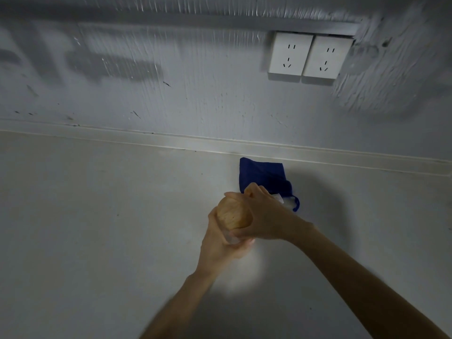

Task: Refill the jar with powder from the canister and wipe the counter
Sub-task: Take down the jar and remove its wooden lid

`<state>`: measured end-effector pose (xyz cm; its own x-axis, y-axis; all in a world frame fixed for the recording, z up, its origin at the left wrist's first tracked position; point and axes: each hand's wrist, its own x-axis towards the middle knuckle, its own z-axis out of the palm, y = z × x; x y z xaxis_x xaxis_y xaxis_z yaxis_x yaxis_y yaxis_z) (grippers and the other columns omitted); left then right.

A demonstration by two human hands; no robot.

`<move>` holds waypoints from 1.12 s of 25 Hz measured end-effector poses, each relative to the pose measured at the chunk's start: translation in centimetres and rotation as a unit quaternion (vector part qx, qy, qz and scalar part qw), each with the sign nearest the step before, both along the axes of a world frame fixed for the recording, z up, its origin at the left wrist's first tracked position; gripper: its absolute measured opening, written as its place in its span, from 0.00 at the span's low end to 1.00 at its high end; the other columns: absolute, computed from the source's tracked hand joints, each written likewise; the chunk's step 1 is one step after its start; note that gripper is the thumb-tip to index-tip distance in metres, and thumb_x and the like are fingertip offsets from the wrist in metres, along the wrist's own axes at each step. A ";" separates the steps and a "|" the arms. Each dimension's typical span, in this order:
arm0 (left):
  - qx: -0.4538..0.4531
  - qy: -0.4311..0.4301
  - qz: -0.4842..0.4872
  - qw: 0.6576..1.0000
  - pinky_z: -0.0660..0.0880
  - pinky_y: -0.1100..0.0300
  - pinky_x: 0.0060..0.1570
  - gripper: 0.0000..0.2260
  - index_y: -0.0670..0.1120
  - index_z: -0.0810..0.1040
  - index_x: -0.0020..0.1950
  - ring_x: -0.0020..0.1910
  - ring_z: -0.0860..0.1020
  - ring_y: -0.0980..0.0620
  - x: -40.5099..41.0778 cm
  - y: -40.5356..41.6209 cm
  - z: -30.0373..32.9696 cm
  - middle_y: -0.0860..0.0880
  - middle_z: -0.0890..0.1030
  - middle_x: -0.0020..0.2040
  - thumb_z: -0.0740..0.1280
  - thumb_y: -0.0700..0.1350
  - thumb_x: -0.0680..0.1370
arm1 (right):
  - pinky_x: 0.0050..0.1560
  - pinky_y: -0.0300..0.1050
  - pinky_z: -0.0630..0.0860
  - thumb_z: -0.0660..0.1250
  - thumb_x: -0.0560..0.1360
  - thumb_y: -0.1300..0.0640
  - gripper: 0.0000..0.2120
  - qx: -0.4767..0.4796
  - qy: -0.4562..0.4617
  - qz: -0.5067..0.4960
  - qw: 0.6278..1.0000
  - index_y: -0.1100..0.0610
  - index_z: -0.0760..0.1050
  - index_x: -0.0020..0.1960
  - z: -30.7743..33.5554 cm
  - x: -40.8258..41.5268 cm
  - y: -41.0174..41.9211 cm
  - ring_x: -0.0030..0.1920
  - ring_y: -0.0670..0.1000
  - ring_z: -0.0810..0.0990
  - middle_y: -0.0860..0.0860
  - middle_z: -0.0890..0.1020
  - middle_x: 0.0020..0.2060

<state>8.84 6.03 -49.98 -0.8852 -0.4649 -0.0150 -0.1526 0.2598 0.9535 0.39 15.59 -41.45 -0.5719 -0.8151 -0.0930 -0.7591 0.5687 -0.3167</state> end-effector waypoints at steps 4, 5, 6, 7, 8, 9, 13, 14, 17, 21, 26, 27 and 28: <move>-0.021 -0.014 -0.014 1.000 0.73 0.65 0.49 0.41 0.62 0.54 0.59 0.46 0.72 0.68 0.0 -0.6 -0.1 0.69 0.69 0.49 0.75 0.57 0.55 | 0.46 0.41 0.63 0.69 0.66 0.41 0.24 0.036 -0.002 0.044 0.998 0.42 0.63 0.57 1.2 -0.6 -0.2 0.48 0.46 0.62 0.43 0.61 0.43; -0.026 -0.020 -0.017 0.999 0.73 0.64 0.51 0.41 0.63 0.55 0.60 0.47 0.73 0.66 -0.1 -0.8 -0.3 0.69 0.69 0.49 0.75 0.59 0.54 | 0.46 0.42 0.63 0.69 0.66 0.41 0.25 0.045 -0.004 0.059 0.997 0.42 0.63 0.59 1.4 -0.6 -0.1 0.48 0.46 0.61 0.43 0.61 0.44; -0.034 -0.023 -0.024 0.999 0.74 0.63 0.51 0.42 0.62 0.55 0.61 0.47 0.74 0.64 -0.2 -0.9 -0.5 0.68 0.70 0.50 0.74 0.61 0.54 | 0.47 0.42 0.63 0.69 0.67 0.41 0.28 0.053 -0.005 0.070 0.996 0.41 0.62 0.63 1.5 -0.8 -0.1 0.49 0.45 0.61 0.44 0.60 0.46; -0.042 -0.021 -0.034 0.998 0.75 0.62 0.52 0.43 0.61 0.55 0.62 0.48 0.74 0.62 -0.2 -1.0 -0.5 0.66 0.71 0.50 0.73 0.63 0.53 | 0.47 0.42 0.62 0.69 0.67 0.41 0.31 0.060 -0.006 0.078 0.995 0.41 0.60 0.65 1.7 -0.9 -0.1 0.49 0.45 0.60 0.44 0.60 0.48; -0.052 -0.021 -0.045 0.997 0.75 0.62 0.52 0.44 0.59 0.56 0.64 0.50 0.74 0.60 -0.3 -1.1 -0.5 0.63 0.72 0.51 0.72 0.64 0.53 | 0.48 0.41 0.62 0.69 0.67 0.42 0.32 0.067 -0.009 0.089 0.994 0.40 0.59 0.67 1.9 -1.1 -0.2 0.50 0.45 0.60 0.44 0.60 0.49; -0.059 -0.025 -0.059 0.996 0.75 0.62 0.52 0.45 0.58 0.56 0.66 0.51 0.74 0.59 -0.4 -1.3 -0.5 0.61 0.73 0.52 0.72 0.64 0.54 | 0.49 0.41 0.62 0.69 0.68 0.43 0.32 0.077 -0.017 0.102 0.992 0.41 0.59 0.67 2.1 -1.3 -0.3 0.51 0.45 0.60 0.44 0.60 0.50; -0.054 -0.046 -0.124 0.990 0.76 0.59 0.55 0.43 0.56 0.58 0.66 0.56 0.75 0.55 -1.0 -2.4 -0.3 0.56 0.75 0.56 0.75 0.60 0.57 | 0.58 0.44 0.63 0.71 0.68 0.48 0.36 0.158 -0.040 0.132 0.978 0.45 0.55 0.70 3.3 -2.6 -0.9 0.64 0.53 0.63 0.51 0.63 0.64; -0.048 -0.051 -0.143 0.987 0.76 0.56 0.57 0.42 0.57 0.58 0.66 0.58 0.75 0.53 -1.3 -2.8 -0.2 0.55 0.76 0.57 0.76 0.59 0.58 | 0.60 0.46 0.63 0.71 0.67 0.47 0.39 0.185 -0.033 0.138 0.972 0.42 0.51 0.71 3.5 -2.7 -1.1 0.66 0.54 0.61 0.51 0.60 0.67; -0.033 -0.057 -0.192 0.979 0.73 0.68 0.53 0.39 0.54 0.56 0.67 0.60 0.73 0.53 -1.6 -3.2 0.5 0.56 0.72 0.57 0.76 0.48 0.64 | 0.62 0.49 0.64 0.71 0.67 0.47 0.43 0.234 -0.027 0.140 0.962 0.39 0.46 0.70 3.6 -2.5 -1.6 0.66 0.56 0.59 0.54 0.56 0.66; -0.024 -0.049 -0.202 0.978 0.73 0.66 0.54 0.39 0.66 0.54 0.62 0.59 0.72 0.58 -1.6 -3.5 0.3 0.62 0.71 0.58 0.75 0.57 0.59 | 0.60 0.44 0.67 0.70 0.69 0.50 0.36 0.127 -0.042 0.112 0.985 0.51 0.53 0.69 4.1 -2.2 -0.4 0.62 0.52 0.66 0.53 0.67 0.62; 0.011 -0.031 -0.192 0.981 0.76 0.62 0.54 0.38 0.66 0.59 0.59 0.57 0.74 0.59 -1.3 -3.4 -0.2 0.61 0.73 0.56 0.75 0.56 0.56 | 0.54 0.37 0.72 0.75 0.64 0.56 0.36 -0.118 -0.228 -0.065 0.964 0.51 0.54 0.62 2.9 -2.9 4.4 0.56 0.45 0.73 0.44 0.71 0.53; 0.014 -0.028 -0.191 0.981 0.77 0.64 0.52 0.38 0.66 0.59 0.59 0.56 0.74 0.59 -1.3 -3.5 -0.1 0.61 0.73 0.56 0.75 0.55 0.56 | 0.50 0.33 0.73 0.74 0.65 0.60 0.35 -0.163 -0.240 -0.085 0.953 0.52 0.54 0.61 2.0 -2.9 5.2 0.54 0.41 0.75 0.43 0.70 0.51; 0.018 -0.026 -0.192 0.981 0.76 0.68 0.49 0.37 0.65 0.59 0.59 0.54 0.75 0.61 -1.2 -3.4 0.0 0.62 0.73 0.55 0.75 0.54 0.56 | 0.46 0.30 0.74 0.73 0.65 0.64 0.33 -0.215 -0.244 -0.105 0.940 0.54 0.54 0.59 1.2 -2.6 5.9 0.50 0.36 0.75 0.43 0.69 0.50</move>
